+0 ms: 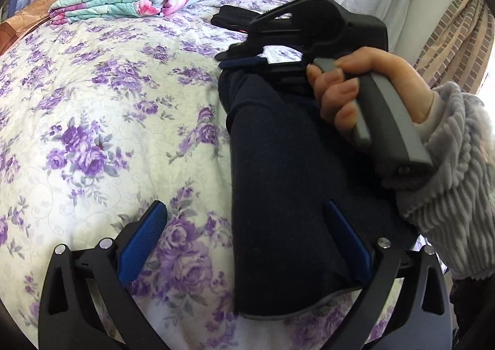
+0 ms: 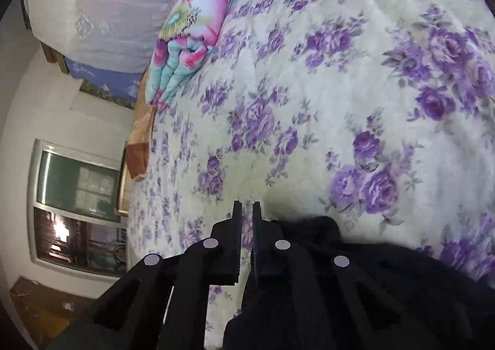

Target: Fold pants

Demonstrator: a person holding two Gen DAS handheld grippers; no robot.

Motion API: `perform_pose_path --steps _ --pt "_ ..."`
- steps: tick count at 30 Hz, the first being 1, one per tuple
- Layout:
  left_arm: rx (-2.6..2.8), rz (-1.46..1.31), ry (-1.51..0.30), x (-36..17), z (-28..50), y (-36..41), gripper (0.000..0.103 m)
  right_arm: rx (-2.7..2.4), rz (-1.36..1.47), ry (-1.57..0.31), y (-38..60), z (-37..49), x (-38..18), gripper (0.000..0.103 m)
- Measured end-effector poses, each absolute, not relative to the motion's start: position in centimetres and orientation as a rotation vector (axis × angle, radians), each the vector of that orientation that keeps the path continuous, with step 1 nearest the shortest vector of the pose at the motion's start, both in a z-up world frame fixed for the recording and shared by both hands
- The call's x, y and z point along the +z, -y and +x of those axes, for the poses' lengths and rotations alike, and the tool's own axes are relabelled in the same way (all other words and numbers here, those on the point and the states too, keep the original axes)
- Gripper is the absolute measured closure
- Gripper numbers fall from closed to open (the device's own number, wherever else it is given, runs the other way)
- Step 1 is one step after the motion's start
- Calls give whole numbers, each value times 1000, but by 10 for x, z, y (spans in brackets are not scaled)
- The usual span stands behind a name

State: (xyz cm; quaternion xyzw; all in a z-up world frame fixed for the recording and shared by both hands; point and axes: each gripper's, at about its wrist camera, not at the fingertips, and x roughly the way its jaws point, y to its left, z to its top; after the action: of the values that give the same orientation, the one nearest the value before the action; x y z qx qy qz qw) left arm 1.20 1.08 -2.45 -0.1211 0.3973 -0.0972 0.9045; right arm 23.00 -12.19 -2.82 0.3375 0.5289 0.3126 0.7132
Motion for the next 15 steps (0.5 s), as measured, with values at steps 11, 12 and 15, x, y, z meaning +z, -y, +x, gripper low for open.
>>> perform_pose_path --steps 11,12,15 --pt "-263 -290 -814 -25 2 -18 4 689 696 -787 262 110 74 10" --pt "-270 -298 -821 -25 3 -19 4 661 695 -762 280 96 73 10" --pt "-290 -337 -860 -22 9 -24 4 556 721 -711 339 52 56 6"
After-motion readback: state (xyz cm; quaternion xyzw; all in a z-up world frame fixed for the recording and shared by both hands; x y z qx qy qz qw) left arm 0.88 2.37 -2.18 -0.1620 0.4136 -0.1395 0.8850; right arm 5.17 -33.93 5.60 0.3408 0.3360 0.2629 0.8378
